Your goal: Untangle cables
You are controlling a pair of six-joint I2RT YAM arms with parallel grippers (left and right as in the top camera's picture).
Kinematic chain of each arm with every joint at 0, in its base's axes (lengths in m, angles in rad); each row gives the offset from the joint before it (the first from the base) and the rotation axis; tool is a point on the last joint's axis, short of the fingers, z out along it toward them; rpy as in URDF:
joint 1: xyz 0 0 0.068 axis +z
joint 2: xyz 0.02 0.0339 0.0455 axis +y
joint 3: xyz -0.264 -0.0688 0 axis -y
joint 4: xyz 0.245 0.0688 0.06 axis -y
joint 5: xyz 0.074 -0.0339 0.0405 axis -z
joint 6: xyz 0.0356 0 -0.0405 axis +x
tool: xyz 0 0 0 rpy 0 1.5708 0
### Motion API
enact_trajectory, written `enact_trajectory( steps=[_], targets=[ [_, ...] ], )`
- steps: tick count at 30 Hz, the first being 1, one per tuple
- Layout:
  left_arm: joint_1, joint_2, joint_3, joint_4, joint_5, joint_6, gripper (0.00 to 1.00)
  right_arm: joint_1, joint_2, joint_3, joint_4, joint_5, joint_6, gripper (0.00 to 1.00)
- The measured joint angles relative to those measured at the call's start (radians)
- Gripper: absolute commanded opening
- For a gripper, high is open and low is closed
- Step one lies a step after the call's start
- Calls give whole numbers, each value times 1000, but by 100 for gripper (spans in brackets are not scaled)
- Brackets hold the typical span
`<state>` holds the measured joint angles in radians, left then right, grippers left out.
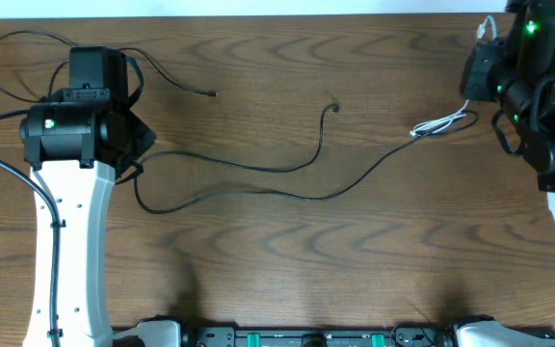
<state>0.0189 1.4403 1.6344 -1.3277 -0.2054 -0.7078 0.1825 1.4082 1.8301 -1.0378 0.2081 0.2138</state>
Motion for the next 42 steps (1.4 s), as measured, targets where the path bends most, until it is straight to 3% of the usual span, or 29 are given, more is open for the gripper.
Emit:
enact_trajectory(
  steps=[4,11,25,26,27,31,36,42],
  targets=[
    [0,0,0,5,125,18,52,0,17,0,-19,-75,6,1],
    [-51,10,0,20,408,161,57,0,53,0,-15,-180,6,1],
    [-309,185,0,20,496,247,57,0,243,0,-108,-95,23,2],
    [-320,201,0,23,497,249,57,0,246,0,-111,-95,24,6],
    [-328,217,0,24,497,250,57,0,246,0,-114,-91,25,29],
    [-360,308,0,24,497,259,57,0,258,0,-163,-24,37,72],
    [-387,356,0,27,496,262,57,0,285,0,-241,17,35,97],
    [-454,356,0,29,497,310,57,0,303,0,-343,26,39,99]
  ],
)
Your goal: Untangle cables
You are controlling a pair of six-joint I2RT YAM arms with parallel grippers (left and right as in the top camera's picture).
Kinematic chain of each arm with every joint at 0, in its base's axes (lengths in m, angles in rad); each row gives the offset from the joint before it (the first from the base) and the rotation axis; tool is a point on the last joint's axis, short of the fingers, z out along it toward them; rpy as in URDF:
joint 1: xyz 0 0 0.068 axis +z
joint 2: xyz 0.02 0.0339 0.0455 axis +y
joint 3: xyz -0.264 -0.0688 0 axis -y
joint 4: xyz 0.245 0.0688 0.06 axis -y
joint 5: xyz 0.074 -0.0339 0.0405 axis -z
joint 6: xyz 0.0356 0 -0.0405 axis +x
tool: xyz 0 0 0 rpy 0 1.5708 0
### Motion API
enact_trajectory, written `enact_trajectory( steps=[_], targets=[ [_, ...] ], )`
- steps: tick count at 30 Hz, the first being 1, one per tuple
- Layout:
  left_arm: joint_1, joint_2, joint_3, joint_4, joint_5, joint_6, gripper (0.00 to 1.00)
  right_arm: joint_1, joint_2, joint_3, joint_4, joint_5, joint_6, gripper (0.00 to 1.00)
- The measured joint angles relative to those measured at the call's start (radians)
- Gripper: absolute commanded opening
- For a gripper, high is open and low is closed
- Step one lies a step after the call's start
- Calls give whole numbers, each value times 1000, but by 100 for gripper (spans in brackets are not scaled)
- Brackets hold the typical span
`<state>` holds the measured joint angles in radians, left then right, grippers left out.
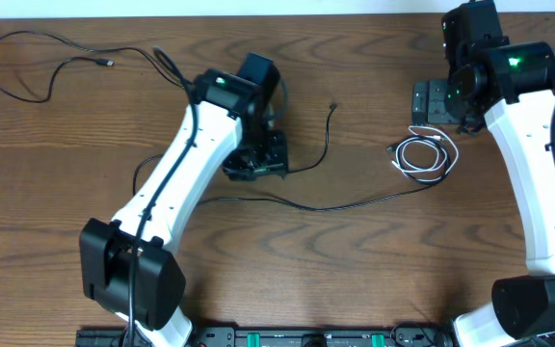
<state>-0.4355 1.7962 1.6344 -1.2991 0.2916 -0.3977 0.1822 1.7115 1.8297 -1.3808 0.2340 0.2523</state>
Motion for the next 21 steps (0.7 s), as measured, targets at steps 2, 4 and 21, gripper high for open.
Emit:
enact_trajectory(
  steps=[2,4,21],
  targets=[
    [-21,0,0,3,0,7,57,-3,5,0,-10,-6,0,99],
    [-44,0,0,6,2,11,57,-16,14,0,-10,-31,0,99],
    [-181,0,-114,171,-45,-76,56,-262,139,-105,-63,-457,-92,99]
  ],
)
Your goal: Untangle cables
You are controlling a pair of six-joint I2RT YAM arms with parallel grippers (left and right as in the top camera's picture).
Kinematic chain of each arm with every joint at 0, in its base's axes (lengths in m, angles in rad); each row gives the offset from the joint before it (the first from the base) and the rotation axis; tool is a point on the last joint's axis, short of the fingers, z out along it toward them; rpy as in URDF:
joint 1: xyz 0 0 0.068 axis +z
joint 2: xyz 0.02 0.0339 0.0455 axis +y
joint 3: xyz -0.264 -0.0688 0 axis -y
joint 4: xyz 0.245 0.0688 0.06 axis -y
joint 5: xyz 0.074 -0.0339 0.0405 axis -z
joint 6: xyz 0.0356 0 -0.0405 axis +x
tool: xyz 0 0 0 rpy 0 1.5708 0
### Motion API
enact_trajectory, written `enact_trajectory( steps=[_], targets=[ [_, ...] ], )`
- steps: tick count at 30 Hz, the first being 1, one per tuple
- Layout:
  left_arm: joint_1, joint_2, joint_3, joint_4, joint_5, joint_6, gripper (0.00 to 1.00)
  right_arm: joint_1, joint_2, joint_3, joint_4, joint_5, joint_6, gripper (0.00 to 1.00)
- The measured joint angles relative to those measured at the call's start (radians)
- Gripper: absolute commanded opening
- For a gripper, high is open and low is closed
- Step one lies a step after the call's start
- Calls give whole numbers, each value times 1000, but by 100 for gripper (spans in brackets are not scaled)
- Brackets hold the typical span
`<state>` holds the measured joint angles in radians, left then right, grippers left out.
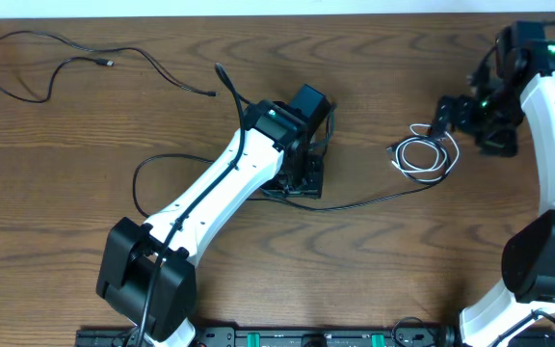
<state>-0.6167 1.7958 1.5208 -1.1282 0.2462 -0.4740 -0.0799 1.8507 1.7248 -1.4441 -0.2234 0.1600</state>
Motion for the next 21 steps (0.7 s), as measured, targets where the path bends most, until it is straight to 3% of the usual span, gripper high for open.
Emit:
enact_trajectory(
  steps=[10,17,21],
  targets=[
    [173,0,0,-43,-97,-88,56,135,0,-282,154,-110,3,99],
    [303,0,0,-76,-108,-99,56,222,0,-458,378,-122,140,99],
    [356,0,0,-100,-115,-100,56,251,0,-511,467,-102,241,90]
  ],
)
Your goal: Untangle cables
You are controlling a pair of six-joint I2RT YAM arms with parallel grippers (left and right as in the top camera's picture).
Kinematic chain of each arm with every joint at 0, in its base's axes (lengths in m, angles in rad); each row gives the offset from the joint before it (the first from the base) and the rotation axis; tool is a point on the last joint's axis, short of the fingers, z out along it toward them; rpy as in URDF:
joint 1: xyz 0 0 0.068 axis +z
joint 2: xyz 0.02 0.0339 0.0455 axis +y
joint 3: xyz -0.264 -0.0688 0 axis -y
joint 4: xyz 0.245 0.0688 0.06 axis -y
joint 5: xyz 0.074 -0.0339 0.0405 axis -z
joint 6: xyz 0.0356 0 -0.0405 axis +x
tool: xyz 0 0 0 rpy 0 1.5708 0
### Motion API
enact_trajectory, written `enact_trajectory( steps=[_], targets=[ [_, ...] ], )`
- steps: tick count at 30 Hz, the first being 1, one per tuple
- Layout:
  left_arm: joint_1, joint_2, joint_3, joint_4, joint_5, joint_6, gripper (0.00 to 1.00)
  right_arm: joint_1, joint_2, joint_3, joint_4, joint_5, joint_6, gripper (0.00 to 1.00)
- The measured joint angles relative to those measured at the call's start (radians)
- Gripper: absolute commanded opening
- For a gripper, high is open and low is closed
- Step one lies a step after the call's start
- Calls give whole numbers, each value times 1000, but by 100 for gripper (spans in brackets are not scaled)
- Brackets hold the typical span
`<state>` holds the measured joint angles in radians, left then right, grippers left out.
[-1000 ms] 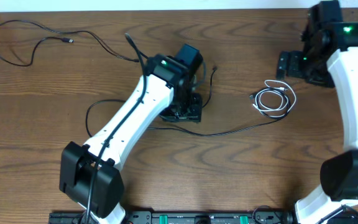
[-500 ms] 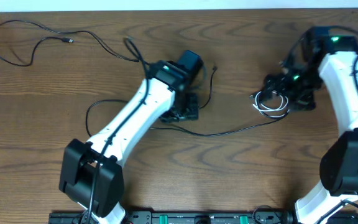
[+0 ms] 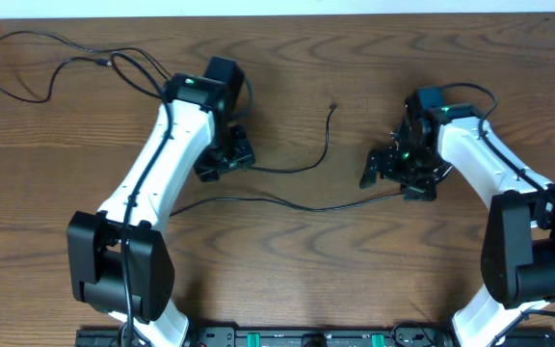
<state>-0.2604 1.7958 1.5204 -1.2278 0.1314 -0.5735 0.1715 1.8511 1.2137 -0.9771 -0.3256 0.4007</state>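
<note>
Three black cables lie on the table. A short one (image 3: 308,164) runs from its plug near the middle left to my left gripper (image 3: 227,160), which sits down on its end. A long one (image 3: 287,203) stretches from the left to under my right gripper (image 3: 385,166). A third (image 3: 37,43) loops at the far left corner. The right gripper is low over the spot right of centre, and whatever lies beneath it is covered. From above, neither gripper's jaws can be made out.
The left arm (image 3: 152,183) slants across the left half of the wooden table (image 3: 287,280), covering part of the corner cable. The right arm (image 3: 489,169) reaches in from the right. A white wall strip runs along the far edge.
My left gripper has moved from the middle of the table to the left, along the short black cable. My right gripper has moved left and down onto the spot where the white coil lay.
First both arms stood back at the table's sides, with a white cable stretched out at the right. Then the white cable lay coiled and the left gripper was at the middle cables. Later it was further right; now it is back left and the right gripper covers the coil.
</note>
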Motion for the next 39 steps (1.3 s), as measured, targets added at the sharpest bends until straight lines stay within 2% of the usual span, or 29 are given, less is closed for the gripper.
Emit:
enact_trajectory(
  steps=[3,8,11,14,16,23,26,30,39],
  targets=[
    [29,0,0,-11,-3,0,56,10,0,-31,29,27,94,89],
    [43,0,0,-21,-3,0,56,12,0,-63,30,51,172,89],
    [43,0,0,-21,-3,0,56,13,0,-77,41,55,195,83],
    [43,0,0,-21,-3,0,56,13,0,-88,88,60,214,62],
    [43,0,0,-21,-3,0,56,13,0,-98,137,62,220,52],
    [43,0,0,-21,-3,0,56,13,0,-104,179,91,235,43],
    [43,0,0,-21,-3,0,56,13,0,-104,180,114,240,32],
    [43,0,0,-21,-3,0,56,13,0,-104,188,139,249,1],
    [43,0,0,-21,-3,0,56,13,-4,-100,177,85,258,1]
  ],
)
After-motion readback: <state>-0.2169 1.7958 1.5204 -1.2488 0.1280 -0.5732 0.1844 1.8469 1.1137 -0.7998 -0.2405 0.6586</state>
